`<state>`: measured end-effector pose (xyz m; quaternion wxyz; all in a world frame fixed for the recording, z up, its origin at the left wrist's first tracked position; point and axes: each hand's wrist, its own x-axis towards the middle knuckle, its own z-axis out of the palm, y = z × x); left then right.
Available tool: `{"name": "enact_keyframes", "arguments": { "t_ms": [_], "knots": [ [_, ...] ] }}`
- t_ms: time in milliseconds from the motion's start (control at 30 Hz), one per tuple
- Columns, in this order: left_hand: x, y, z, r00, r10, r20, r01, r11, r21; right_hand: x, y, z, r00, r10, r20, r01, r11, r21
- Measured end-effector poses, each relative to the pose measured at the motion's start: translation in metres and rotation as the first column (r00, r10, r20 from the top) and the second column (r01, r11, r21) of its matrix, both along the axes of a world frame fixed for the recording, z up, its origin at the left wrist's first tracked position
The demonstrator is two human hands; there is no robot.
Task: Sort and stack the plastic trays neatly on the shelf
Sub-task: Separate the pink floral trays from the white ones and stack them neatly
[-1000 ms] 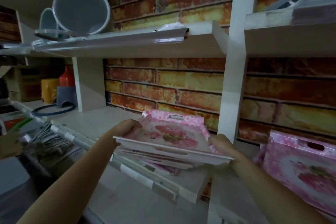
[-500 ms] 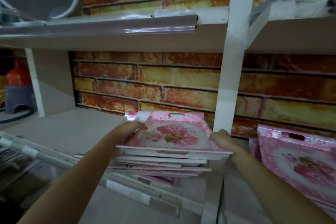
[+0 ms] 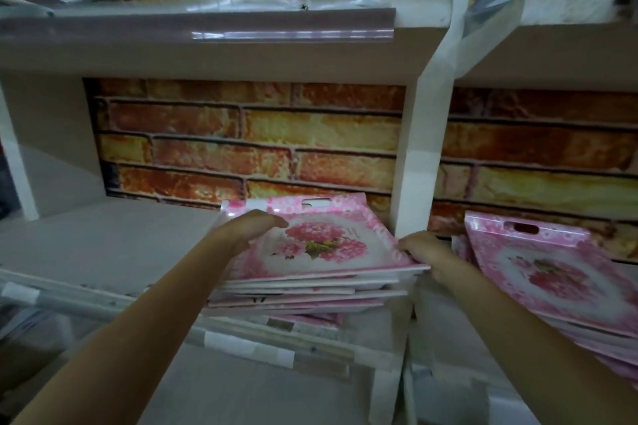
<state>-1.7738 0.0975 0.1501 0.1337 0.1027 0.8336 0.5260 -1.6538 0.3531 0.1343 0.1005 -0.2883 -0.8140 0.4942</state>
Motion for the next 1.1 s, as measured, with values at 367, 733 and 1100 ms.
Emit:
{"name": "enact_keyframes", "arguments": {
  "t_ms": [367, 733, 1100],
  "knots": [
    [0.058, 0.106, 0.024, 0.960, -0.280, -0.008, 0.277, 0.948, 0.156, 0.063, 0.028, 0.013, 0.987, -0.090, -0.133, 0.077, 0.992, -0.103],
    [0.165, 0.269, 0.016, 0.881, -0.462, -0.103, 0.473, 0.866, 0.164, 0.204, 0.142, 0.018, 0.968, -0.182, -0.173, 0.166, 0.981, -0.105],
    [0.322, 0.454, -0.005, 0.784, -0.608, -0.128, 0.621, 0.773, 0.129, 0.378, 0.276, 0.014, 0.895, -0.389, -0.218, 0.386, 0.921, -0.061]
  ]
}}
